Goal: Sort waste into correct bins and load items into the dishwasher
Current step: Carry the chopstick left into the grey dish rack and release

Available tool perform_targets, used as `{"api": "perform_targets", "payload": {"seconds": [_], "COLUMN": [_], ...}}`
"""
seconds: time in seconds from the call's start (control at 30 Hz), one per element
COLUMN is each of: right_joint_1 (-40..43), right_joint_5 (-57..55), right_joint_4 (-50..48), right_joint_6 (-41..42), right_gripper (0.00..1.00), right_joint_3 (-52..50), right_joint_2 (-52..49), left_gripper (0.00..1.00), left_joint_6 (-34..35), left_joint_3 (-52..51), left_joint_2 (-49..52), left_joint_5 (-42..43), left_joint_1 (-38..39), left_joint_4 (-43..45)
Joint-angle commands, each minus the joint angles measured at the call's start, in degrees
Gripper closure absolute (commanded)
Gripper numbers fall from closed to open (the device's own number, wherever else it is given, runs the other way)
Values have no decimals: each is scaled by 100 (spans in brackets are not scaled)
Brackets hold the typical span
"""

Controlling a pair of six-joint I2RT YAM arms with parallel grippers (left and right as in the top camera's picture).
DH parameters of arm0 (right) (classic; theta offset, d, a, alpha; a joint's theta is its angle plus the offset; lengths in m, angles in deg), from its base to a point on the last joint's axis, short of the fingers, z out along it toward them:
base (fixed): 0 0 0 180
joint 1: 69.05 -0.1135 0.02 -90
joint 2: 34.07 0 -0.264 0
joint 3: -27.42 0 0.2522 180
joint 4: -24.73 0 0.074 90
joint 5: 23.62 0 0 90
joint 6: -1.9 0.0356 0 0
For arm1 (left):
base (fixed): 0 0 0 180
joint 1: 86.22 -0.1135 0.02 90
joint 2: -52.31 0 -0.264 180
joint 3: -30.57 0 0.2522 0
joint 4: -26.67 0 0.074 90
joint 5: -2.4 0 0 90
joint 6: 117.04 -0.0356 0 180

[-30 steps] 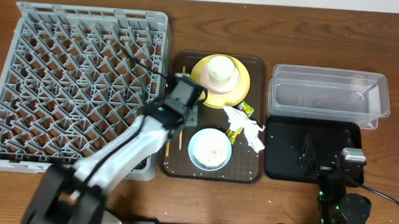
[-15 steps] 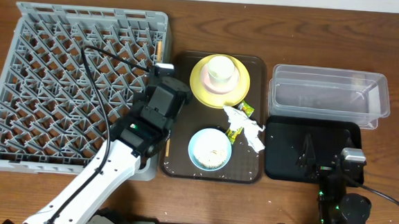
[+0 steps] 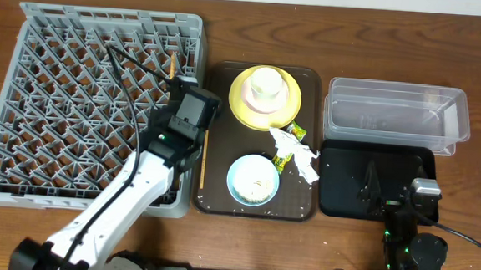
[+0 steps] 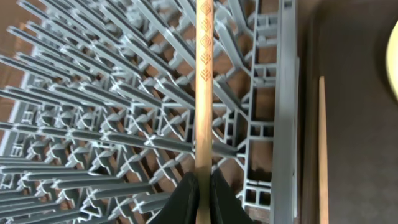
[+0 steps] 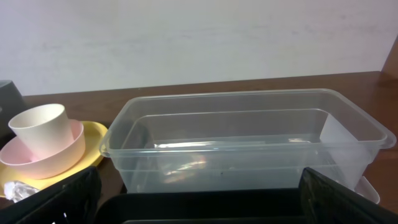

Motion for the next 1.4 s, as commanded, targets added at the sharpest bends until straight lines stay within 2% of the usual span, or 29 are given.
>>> {"api": "perform_targets", "payload": {"seconds": [0.0,0.33,0.5,0.77,0.8,0.87,1.13,1.37], "right_joint_1": [-59,-59,-59,-59,-59,-59,-59,-59], "right_joint_5": [-35,-35,-35,-35,-35,-35,-35,-35], "right_joint_4": [24,24,24,24,24,24,24,24], "right_joint_6": [44,44,44,44,44,44,44,44], "right_gripper": [1,1,1,1,1,1,1,1], "right_joint_3": [-7,-7,-7,-7,-7,-7,-7,-7], "right_joint_2": [31,31,31,31,31,31,31,31], "left_gripper": [92,92,92,91,86,64,62,62], "left_joint_6": [-48,-42,-24,-24,-24,-24,136,269], "left_joint_3": [-22,-22,-22,-22,-22,-22,-4,4], "left_joint_2": [210,431,437,437,437,437,343,-540], "left_joint_5": [160,310,654,651,651,651,713,2221], "left_joint_1": [-35,-35,-35,-153,-177,-234,-302,-302], "left_joint_4": [-55,-146,-229,-254,-254,-254,-260,-535]}}
